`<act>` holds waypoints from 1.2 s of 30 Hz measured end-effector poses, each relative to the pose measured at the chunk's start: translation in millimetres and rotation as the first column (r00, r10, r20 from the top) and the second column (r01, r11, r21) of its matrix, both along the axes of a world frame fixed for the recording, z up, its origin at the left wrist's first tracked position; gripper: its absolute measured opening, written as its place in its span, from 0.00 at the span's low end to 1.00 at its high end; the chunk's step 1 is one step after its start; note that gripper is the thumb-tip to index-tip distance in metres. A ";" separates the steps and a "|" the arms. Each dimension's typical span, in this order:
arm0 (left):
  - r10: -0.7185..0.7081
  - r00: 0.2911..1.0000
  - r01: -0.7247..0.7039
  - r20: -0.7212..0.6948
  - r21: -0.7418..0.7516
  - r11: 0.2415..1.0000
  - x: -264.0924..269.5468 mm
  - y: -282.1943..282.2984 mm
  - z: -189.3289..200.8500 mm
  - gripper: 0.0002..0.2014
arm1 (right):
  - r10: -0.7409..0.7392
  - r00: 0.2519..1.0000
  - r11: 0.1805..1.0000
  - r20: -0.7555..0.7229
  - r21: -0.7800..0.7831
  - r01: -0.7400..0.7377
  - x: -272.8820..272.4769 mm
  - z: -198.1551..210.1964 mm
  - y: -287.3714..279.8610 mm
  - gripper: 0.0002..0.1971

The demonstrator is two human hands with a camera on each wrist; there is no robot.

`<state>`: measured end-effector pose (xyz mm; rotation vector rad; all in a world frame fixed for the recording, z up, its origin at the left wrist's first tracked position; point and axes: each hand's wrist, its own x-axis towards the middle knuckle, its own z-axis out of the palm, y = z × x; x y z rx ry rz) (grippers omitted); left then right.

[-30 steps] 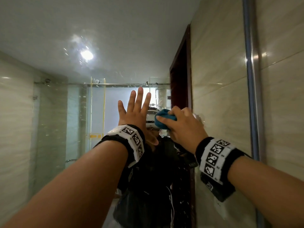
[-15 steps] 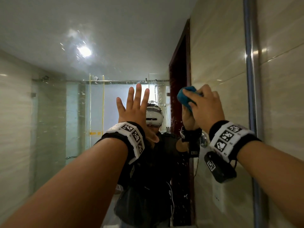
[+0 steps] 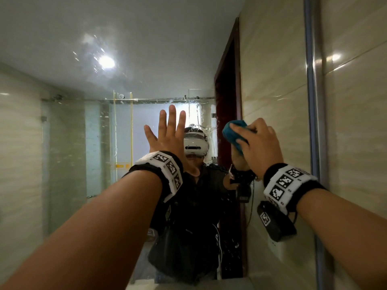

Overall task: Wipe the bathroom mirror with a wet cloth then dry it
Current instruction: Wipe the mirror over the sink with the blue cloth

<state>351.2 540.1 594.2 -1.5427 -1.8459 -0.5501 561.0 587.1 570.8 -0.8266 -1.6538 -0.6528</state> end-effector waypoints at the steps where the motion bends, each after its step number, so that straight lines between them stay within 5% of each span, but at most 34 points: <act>1: -0.004 1.000 0.004 -0.005 0.007 1.000 -0.6 0.5 -1.6 0.79 | -0.021 0.998 1.000 -0.065 0.003 0.021 -1.7 1.8 1.8 0.21; 4: -0.006 1.000 0.006 -0.005 0.022 1.000 0.0 1.5 -3.9 0.80 | -0.012 0.996 1.000 -0.086 -0.002 0.012 -12.8 -4.5 8.5 0.22; 9: -0.017 1.000 0.017 0.012 0.033 0.999 2.1 1.4 -11.2 0.79 | -0.057 0.968 0.997 0.244 0.058 0.045 -22.0 -58.6 5.0 0.35; 14: -0.023 0.999 0.023 0.040 0.007 1.000 6.8 -2.1 -21.1 0.78 | -0.025 0.949 0.998 0.315 0.058 0.007 -14.8 -56.2 -7.9 0.32; 17: -0.028 0.998 0.028 0.051 -0.005 1.000 7.2 -1.7 -22.9 0.78 | -0.006 0.992 0.996 0.126 -0.090 0.018 -4.7 -26.8 -8.3 0.23; 21: -0.022 0.999 0.022 0.048 -0.003 1.000 7.5 0.2 -27.5 0.78 | -0.030 0.997 0.997 -0.076 -0.073 0.025 -10.4 -12.1 -2.6 0.22; 24: -0.014 0.999 0.014 0.045 -0.011 1.000 9.5 1.0 -31.7 0.79 | -0.019 0.995 0.992 0.095 -0.123 0.030 -23.8 -38.4 -11.8 0.23; 28: 0.003 0.999 -0.002 0.037 -0.037 0.999 11.5 -0.6 -46.7 0.79 | -0.041 0.951 0.997 0.305 -0.056 0.061 -28.7 -89.3 -12.7 0.37; 31: 0.002 0.999 0.001 0.045 -0.062 0.998 12.6 -4.3 -48.0 0.78 | 0.004 0.924 0.998 0.382 -0.061 0.021 -23.8 -80.7 -14.4 0.34; 36: -0.024 1.000 0.022 -0.013 -0.140 0.990 13.3 -8.2 -68.8 0.77 | -0.009 0.999 0.987 0.030 -0.160 0.014 -1.9 -23.3 -5.5 0.22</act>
